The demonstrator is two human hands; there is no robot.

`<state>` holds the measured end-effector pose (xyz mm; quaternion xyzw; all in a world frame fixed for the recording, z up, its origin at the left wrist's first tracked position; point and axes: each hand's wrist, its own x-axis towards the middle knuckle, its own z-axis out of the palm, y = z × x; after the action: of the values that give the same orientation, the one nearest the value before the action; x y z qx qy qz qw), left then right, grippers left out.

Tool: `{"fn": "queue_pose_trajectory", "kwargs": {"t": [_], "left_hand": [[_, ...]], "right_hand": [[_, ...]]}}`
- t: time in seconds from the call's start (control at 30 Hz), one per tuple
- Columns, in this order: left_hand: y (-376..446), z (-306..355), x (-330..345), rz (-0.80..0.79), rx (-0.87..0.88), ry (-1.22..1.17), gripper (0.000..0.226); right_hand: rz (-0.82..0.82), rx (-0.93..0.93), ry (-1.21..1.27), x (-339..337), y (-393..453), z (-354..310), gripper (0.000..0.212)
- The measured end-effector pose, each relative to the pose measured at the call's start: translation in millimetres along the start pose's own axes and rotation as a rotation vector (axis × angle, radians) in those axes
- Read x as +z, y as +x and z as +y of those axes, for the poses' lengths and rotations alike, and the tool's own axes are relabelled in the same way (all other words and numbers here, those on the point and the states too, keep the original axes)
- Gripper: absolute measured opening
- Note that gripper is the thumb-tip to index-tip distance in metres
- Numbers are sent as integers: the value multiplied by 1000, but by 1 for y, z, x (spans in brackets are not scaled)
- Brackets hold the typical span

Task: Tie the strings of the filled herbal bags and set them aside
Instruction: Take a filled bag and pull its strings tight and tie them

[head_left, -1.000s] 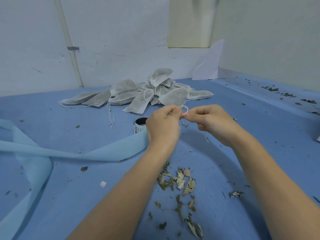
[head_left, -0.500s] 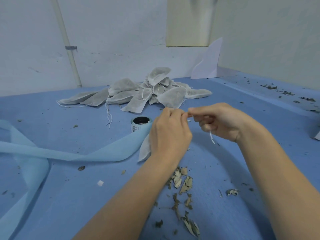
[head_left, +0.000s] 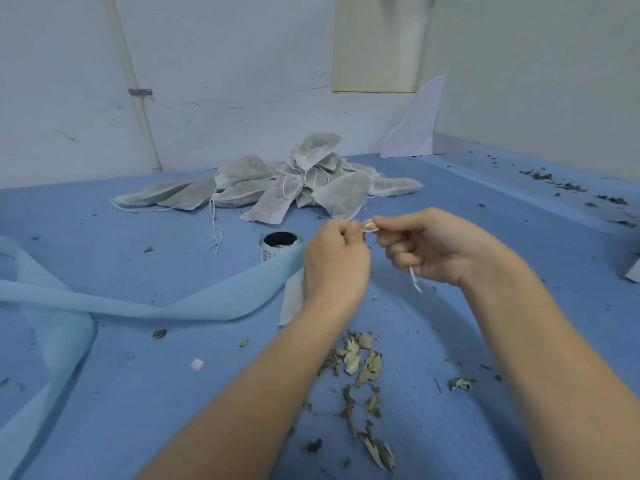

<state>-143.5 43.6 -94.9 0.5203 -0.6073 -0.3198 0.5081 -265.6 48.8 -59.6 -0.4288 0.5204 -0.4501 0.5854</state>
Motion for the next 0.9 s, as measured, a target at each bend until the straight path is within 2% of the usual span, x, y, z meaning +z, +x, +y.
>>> {"fn": "queue_pose_trajectory", "kwargs": {"t": [0.07,0.2,0.33,0.5,0.57,0.63,0.7,0.83,0.9], "left_hand": [[0,1,0,10,20,5,24],[-3,0,1,106,178,48,4],[-9,-1,-1,257,424,141,16],[-11,-1,-2,323,534,223,14],[-8,-2,-3,341,572,257,14],[-7,-3,-4,359,592,295,10],[-5,-5,-4,388,650,377,7],[0,-10,-6,436,834,601,16],[2,-11,-7,459,894,683,19]], "right_hand": [[-49,29,89,4,1,1,11],[-83,40,173,8,2,3,5],[-57,41,233,7,2,1,3],[-10,35,270,6,0,-2,1],[27,27,270,5,-1,-2,11],[72,5,241,6,0,-2,27],[108,-32,171,8,0,-2,33],[222,-120,-59,9,0,-2,14],[256,-134,-156,9,-1,-2,13]]}}
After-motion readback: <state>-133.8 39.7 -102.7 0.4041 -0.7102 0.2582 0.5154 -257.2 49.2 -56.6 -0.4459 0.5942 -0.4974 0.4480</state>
